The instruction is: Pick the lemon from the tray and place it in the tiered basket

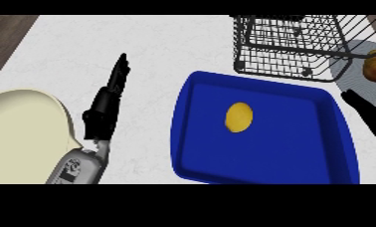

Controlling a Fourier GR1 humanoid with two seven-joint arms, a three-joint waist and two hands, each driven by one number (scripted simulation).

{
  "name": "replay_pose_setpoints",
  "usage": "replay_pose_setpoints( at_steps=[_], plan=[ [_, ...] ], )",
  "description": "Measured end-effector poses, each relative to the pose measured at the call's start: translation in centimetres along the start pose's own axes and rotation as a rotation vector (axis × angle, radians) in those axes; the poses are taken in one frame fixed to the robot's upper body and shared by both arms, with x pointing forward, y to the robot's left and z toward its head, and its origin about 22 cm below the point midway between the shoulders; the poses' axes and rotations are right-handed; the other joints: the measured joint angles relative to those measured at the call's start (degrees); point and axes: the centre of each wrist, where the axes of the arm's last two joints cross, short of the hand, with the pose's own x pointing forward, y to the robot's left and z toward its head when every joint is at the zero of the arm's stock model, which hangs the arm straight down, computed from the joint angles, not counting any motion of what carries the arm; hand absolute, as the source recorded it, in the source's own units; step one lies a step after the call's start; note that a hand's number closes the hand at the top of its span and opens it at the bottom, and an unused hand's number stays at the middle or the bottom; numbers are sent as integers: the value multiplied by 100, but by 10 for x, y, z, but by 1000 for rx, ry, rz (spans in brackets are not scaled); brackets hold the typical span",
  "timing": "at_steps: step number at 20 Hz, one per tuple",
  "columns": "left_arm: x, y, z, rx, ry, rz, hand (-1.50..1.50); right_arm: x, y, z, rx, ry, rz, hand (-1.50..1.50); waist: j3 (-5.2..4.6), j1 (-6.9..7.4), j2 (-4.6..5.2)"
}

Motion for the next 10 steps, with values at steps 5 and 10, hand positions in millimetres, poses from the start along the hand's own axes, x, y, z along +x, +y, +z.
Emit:
replay_pose_setpoints(
  at_steps=[5,10],
  plan=[
    [4,2,0,-1,2,-1,0,17,13,-10,72,-16,36,-150,4,7,-25],
    [4,4,0,13,9,-2,0,31,25,-24,131,-11,57,-150,8,-78,-50]
  ],
)
